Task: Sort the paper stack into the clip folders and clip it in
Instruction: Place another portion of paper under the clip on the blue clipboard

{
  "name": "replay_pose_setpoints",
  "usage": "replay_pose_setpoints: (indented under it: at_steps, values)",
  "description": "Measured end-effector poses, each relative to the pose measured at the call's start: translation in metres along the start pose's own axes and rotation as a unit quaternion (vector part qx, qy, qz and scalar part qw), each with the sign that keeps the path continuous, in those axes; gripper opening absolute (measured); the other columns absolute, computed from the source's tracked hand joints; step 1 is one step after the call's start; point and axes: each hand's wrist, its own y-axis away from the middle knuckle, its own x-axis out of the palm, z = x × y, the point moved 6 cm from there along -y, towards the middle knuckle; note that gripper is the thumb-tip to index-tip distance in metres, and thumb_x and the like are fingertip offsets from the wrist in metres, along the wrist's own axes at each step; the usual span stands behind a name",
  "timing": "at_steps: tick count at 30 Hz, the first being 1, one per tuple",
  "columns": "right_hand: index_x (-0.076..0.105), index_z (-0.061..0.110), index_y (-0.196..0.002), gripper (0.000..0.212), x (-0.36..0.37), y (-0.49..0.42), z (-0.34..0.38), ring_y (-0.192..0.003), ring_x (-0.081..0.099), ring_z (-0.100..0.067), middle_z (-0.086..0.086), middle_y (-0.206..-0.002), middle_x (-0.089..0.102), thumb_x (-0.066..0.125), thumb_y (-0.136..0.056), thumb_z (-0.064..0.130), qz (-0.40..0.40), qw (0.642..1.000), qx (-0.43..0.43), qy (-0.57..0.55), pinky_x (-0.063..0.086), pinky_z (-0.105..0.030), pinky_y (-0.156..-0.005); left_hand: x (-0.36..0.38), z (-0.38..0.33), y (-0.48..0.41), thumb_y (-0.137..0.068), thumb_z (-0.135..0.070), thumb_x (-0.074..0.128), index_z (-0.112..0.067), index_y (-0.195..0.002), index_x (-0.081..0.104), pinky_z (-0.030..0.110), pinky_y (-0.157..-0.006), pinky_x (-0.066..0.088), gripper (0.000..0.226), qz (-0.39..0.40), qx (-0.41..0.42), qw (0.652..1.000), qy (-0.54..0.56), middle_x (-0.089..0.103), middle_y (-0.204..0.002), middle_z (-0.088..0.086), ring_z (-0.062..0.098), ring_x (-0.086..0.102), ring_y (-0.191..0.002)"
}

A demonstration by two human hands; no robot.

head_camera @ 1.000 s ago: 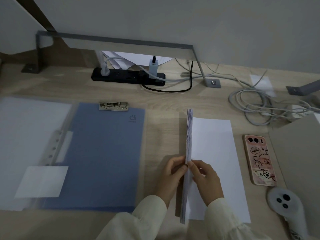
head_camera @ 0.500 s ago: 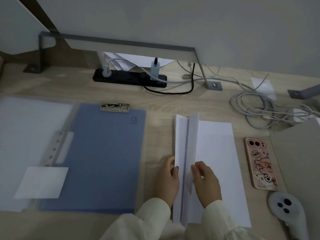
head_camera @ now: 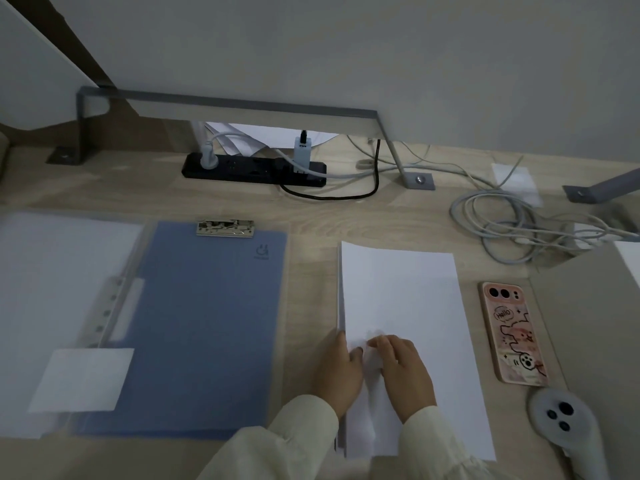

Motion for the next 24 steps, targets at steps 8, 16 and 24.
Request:
replay_pose_setpoints:
  at_steps: [8, 16, 24]
  values:
    - [0.058, 0.015, -0.115, 0.027, -0.050, 0.003, 0.013, -0.111, 0.049, -0.024, -0.009, -0.125, 0.051, 0.044, -0.093, 0.013, -0.115, 0.993, 0.005, -0.031, 0.037, -0.033, -0.099, -0.033, -0.019, 0.012, -0.097, -0.020, 0.035, -0.012, -0.135, 0.035, 0.026, -0.097, 0.036, 0.039, -0.005, 0.027, 0.999, 0.026, 0.044, -0.136, -0.003, 0.021, 0.046, -0.123]
    - [0.038, 0.010, -0.134, 0.042, -0.017, 0.009, 0.052, -0.096, 0.051, -0.026, -0.007, -0.112, 0.053, 0.044, -0.094, 0.018, -0.075, 0.982, 0.065, -0.158, 0.037, -0.034, -0.089, -0.150, -0.001, 0.026, -0.094, -0.025, 0.042, -0.015, -0.143, 0.029, 0.033, -0.115, 0.022, 0.051, -0.060, 0.068, 0.990, 0.104, 0.038, -0.143, -0.005, 0.018, 0.033, -0.136]
    - [0.049, 0.005, -0.075, 0.016, 0.114, 0.014, 0.087, -0.076, 0.041, -0.021, -0.008, -0.071, 0.043, 0.047, -0.091, 0.008, -0.003, 0.993, 0.055, -0.108, 0.031, -0.029, -0.068, -0.260, 0.089, 0.023, -0.096, -0.019, 0.040, -0.015, -0.145, 0.023, 0.037, -0.117, 0.020, 0.052, -0.079, -0.018, 0.990, 0.117, 0.032, -0.148, 0.002, 0.022, 0.029, -0.139]
